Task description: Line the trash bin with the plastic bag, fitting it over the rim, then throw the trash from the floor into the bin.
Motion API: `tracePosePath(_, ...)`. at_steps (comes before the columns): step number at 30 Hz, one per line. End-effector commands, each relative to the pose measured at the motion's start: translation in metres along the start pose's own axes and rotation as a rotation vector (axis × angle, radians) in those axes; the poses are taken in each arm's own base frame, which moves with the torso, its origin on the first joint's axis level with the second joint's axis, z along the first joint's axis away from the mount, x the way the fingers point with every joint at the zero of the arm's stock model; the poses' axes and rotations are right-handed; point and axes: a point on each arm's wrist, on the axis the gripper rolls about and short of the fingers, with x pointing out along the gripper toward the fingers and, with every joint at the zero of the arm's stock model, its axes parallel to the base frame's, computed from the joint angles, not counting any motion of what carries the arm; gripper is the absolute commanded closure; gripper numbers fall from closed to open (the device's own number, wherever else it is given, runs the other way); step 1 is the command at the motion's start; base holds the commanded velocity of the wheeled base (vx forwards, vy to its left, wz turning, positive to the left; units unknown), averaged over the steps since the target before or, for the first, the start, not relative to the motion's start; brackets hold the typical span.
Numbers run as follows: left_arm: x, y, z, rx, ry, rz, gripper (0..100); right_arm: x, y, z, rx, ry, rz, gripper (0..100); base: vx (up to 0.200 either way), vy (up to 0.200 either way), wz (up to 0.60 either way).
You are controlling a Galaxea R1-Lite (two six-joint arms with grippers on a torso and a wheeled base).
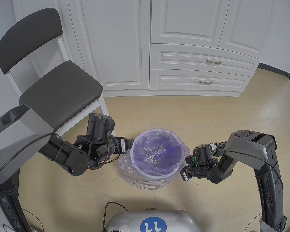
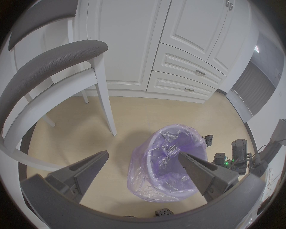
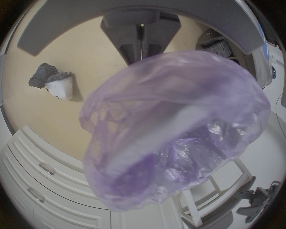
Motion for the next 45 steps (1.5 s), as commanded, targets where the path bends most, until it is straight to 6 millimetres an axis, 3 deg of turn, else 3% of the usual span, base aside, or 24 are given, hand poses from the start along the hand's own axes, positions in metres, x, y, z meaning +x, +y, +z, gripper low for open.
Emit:
tracePosePath(1, 0.002, 0.0, 0.0, -0.002, -0.005, 0.001, 0, 0.007, -0.006, 0.008, -0.002, -0.008, -0.006, 100, 0.0, 0.0, 0.0)
tracePosePath(12, 0.005, 0.002, -0.003, -0.002, -0.007, 0.003, 0, 0.024, -0.015, 0.025, -0.001, -0.021, -0.011, 100, 0.0, 0.0, 0.0)
tracePosePath(19, 0.005, 0.003, -0.001, -0.011, -0.03, 0.001, 0, 0.031, -0.032, 0.028, -0.013, -0.022, -0.038, 100, 0.0, 0.0, 0.0)
tracePosePath(24, 0.004, 0.003, -0.003, -0.008, -0.027, -0.001, 0, 0.022, -0.032, 0.026, -0.016, 0.0, -0.034, 100, 0.0, 0.0, 0.0)
tracePosePath(33, 0.0, 0.002, -0.005, -0.003, -0.02, -0.007, 0, -0.02, -0.031, 0.017, -0.083, 0.103, -0.01, 100, 0.0, 0.0, 0.0)
tracePosePath(39, 0.002, 0.003, -0.007, -0.003, -0.014, -0.005, 0, -0.015, -0.036, 0.002, -0.065, 0.139, -0.02, 100, 0.0, 0.0, 0.0)
tracePosePath(45, 0.004, 0.002, -0.01, 0.0, -0.004, -0.004, 0, -0.019, -0.04, 0.001, -0.048, 0.137, -0.002, 100, 0.0, 0.0, 0.0)
